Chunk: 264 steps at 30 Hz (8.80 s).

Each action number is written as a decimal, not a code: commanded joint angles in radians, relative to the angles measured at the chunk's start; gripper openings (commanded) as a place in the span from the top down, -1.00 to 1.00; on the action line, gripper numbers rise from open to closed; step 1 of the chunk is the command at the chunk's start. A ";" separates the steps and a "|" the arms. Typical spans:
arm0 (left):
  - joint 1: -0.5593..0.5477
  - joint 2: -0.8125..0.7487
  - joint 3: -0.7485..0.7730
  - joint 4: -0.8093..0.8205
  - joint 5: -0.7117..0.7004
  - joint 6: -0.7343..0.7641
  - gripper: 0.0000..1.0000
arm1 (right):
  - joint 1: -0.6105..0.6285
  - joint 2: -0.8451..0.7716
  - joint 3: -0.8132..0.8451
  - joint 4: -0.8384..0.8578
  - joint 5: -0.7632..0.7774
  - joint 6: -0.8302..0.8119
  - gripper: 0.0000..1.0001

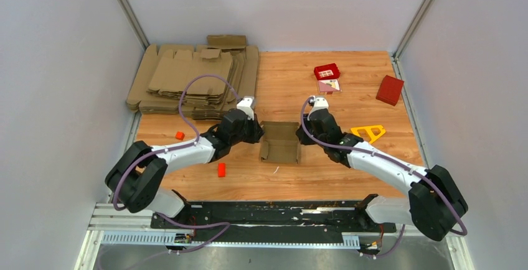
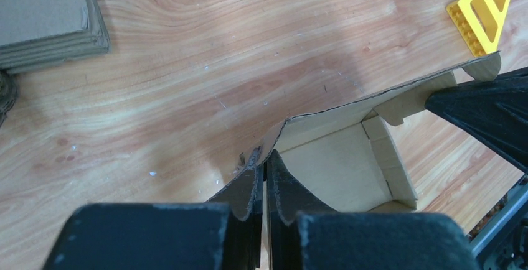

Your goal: Fold the paper box

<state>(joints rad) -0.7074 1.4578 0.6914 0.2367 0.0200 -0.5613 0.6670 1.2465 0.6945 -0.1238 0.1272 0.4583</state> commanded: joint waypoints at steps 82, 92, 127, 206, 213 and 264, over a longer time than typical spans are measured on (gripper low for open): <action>-0.241 -0.339 -0.199 -0.108 0.135 0.074 0.11 | 0.275 -0.234 -0.318 0.207 0.293 0.003 1.00; -0.213 -0.440 -0.107 -0.349 0.074 0.251 -1.00 | 0.275 -0.234 -0.314 0.208 0.282 -0.008 1.00; -0.206 0.016 0.178 -0.365 0.281 0.533 -0.98 | 0.275 -0.131 -0.246 0.190 0.239 -0.025 1.00; -0.297 -0.188 0.017 -0.291 0.162 0.273 0.23 | -0.129 -0.060 -0.059 -0.150 -0.497 -0.082 0.49; -0.267 -0.010 0.006 -0.260 0.149 0.201 0.56 | -0.120 -0.011 -0.118 -0.111 -0.504 -0.069 0.69; -0.102 0.306 0.305 -0.361 0.082 0.309 0.26 | 0.067 -0.112 -0.257 -0.016 -0.435 0.095 0.38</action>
<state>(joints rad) -0.7910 1.6863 0.8810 -0.0704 0.0761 -0.3500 0.6735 1.1740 0.4534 -0.1967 -0.3210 0.4744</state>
